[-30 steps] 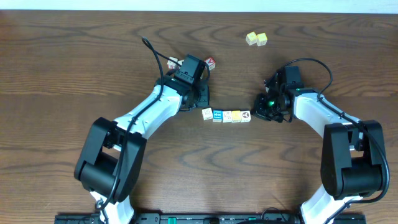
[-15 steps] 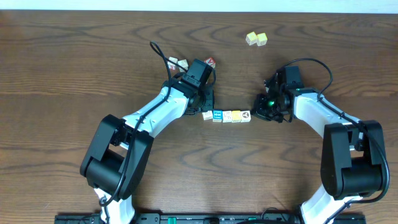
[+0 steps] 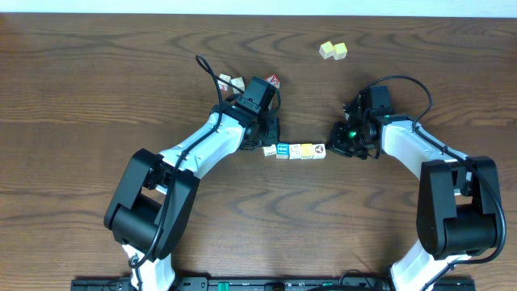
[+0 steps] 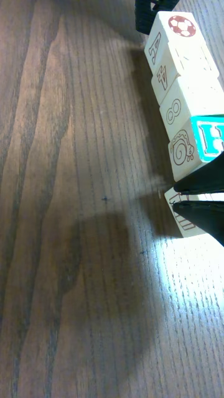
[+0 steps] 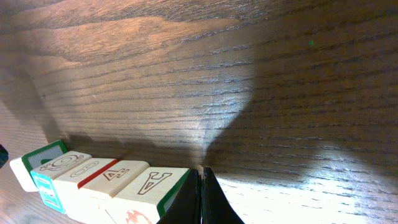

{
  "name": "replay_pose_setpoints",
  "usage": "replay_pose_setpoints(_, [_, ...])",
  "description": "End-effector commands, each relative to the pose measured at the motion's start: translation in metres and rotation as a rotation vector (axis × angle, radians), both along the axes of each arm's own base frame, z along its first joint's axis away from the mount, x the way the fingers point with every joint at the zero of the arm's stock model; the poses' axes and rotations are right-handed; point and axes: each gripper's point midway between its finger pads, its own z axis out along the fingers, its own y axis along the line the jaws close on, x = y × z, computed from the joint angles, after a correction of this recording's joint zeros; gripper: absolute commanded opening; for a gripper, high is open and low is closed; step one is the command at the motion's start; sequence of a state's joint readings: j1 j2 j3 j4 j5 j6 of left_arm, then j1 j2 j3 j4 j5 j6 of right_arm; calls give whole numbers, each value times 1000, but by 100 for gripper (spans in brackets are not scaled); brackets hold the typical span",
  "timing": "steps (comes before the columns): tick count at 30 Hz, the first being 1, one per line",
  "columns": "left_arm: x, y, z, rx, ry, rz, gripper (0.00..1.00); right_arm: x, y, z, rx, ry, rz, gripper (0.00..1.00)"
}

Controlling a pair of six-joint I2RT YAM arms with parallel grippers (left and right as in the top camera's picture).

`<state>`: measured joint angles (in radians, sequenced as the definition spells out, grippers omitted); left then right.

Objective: Lift 5 blocks

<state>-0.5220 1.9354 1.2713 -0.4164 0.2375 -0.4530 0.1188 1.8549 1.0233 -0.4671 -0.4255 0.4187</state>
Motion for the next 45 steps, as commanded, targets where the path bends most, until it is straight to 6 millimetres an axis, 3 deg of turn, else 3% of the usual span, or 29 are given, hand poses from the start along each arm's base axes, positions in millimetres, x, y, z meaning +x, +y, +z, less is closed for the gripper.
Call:
replay_pose_setpoints(1, [-3,0,-7,0,24,7,7,-3,1,-5,-5,19,-8,1])
replay_pose_setpoints(16, [-11,1,-12,5,49,3,7,-3,1,-5,-5,20,-8,1])
replay_pose_setpoints(27, [-22,-12,-13,11,54,-39,7,-3,1,-5,-5,20,-8,1])
replay_pose_setpoints(37, [-17,-10,-12,27,27,-29,7,-4,1,-5,-5,20,-8,1])
replay_pose_setpoints(41, [-5,-7,0,9,-7,-9,7,-5,1,-5,-7,27,-7,1])
replay_pose_setpoints(45, [12,4,35,-32,-77,34,7,-7,-2,-7,-23,36,-9,1])
